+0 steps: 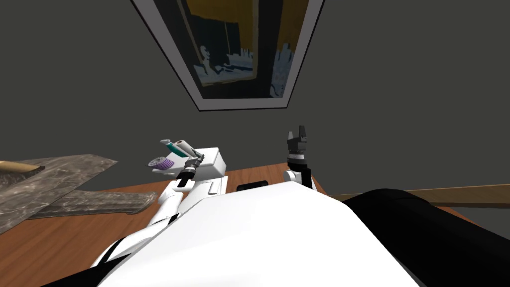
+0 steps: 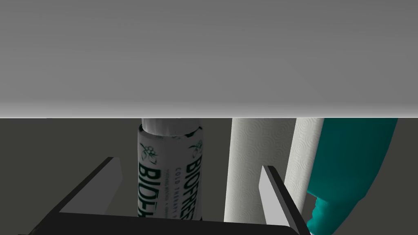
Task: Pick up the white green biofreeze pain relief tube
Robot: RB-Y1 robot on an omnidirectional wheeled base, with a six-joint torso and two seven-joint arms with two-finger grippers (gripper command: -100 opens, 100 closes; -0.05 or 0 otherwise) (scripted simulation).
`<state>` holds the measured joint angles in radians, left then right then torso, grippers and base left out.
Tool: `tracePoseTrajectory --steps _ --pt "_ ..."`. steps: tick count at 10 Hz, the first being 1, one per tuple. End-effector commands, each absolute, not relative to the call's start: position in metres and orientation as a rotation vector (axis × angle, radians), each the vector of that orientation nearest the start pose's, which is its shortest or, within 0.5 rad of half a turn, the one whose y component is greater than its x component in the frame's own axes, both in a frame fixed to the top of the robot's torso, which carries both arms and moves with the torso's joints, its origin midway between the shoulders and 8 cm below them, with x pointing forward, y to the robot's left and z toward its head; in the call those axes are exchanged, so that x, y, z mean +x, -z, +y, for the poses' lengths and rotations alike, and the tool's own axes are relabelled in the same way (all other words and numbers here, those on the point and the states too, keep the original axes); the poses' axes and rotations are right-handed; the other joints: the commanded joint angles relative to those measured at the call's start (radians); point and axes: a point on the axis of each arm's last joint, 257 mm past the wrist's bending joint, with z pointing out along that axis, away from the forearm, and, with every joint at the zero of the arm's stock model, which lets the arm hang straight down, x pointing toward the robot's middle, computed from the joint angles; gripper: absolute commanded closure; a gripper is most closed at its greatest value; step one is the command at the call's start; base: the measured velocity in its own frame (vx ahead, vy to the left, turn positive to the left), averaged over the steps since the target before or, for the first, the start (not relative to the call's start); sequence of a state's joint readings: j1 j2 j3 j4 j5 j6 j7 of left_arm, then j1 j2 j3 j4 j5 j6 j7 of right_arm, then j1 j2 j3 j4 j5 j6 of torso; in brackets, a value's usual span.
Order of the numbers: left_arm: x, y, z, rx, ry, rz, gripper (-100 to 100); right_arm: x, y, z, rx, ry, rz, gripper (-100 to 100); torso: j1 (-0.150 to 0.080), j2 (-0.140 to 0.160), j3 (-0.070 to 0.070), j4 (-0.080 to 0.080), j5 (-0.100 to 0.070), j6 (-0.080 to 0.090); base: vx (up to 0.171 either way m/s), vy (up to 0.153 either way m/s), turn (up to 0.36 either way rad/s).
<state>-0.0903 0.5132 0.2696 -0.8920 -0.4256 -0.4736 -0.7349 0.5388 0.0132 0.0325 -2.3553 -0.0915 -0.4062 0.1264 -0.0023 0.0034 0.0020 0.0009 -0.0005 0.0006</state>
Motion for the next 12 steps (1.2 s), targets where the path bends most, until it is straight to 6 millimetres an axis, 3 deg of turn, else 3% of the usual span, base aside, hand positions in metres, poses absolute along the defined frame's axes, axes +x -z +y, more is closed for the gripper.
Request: tracePoseTrajectory --steps 1,2,3,4,6,7,8,10,11,12 --pt "0.500 0.292 0.539 -0.136 -0.126 1.648 -100 0.342 -0.027 -0.284 0.722 -1.254 0.621 0 0.000 0.000 0.000 0.000 0.000 0.000 -0.073 -0.045 -0.132" --pt "0.494 0.305 0.543 -0.154 -0.132 1.674 -100 0.342 -0.027 -0.284 0.722 -1.253 0.621 0 0.000 0.001 0.000 0.000 0.000 -0.001 -0.038 -0.020 0.002" --pt "0.494 0.305 0.543 -0.154 -0.132 1.674 -100 0.342 -0.027 -0.284 0.722 -1.253 0.621 0 0.001 0.000 0.000 0.000 0.000 -0.001 -0.010 -0.004 0.024" --pt "0.505 0.279 0.558 -0.162 -0.142 1.621 -100 0.342 -0.027 -0.284 0.722 -1.253 0.621 0 0.003 -0.002 -0.001 -0.001 0.001 -0.001 -0.046 -0.048 -0.222" --pt "0.498 0.299 0.565 -0.196 -0.148 1.662 -100 0.342 -0.027 -0.284 0.722 -1.253 0.621 0 0.000 0.000 0.000 0.000 0.000 -0.001 -0.054 -0.034 -0.051" --pt "0.510 0.271 0.579 -0.206 -0.155 1.605 -100 0.342 -0.027 -0.284 0.722 -1.253 0.621 0 0.001 0.000 0.000 0.000 0.000 -0.002 -0.073 -0.041 -0.178" --pt "0.514 0.269 0.578 -0.209 -0.152 1.602 -100 0.342 -0.027 -0.284 0.722 -1.253 0.621 0 0.000 0.001 0.000 0.000 0.000 0.000 -0.079 -0.039 -0.115" --pt "0.502 0.292 0.585 -0.241 -0.160 1.646 -100 0.342 -0.027 -0.284 0.722 -1.253 0.621 0 0.001 0.000 0.000 0.000 0.000 -0.001 -0.025 -0.015 0.005" --pt "0.509 0.284 0.584 -0.233 -0.158 1.634 -100 0.342 -0.027 -0.284 0.722 -1.253 0.621 0 0.003 -0.002 -0.001 -0.001 0.001 -0.001 0.000 0.000 0.000" --pt "0.508 0.285 0.584 -0.233 -0.158 1.636 100 0.342 -0.027 -0.284 0.722 -1.253 0.621 0 0.003 -0.003 -0.002 -0.001 0.001 -0.001 0.000 0.000 0.000"
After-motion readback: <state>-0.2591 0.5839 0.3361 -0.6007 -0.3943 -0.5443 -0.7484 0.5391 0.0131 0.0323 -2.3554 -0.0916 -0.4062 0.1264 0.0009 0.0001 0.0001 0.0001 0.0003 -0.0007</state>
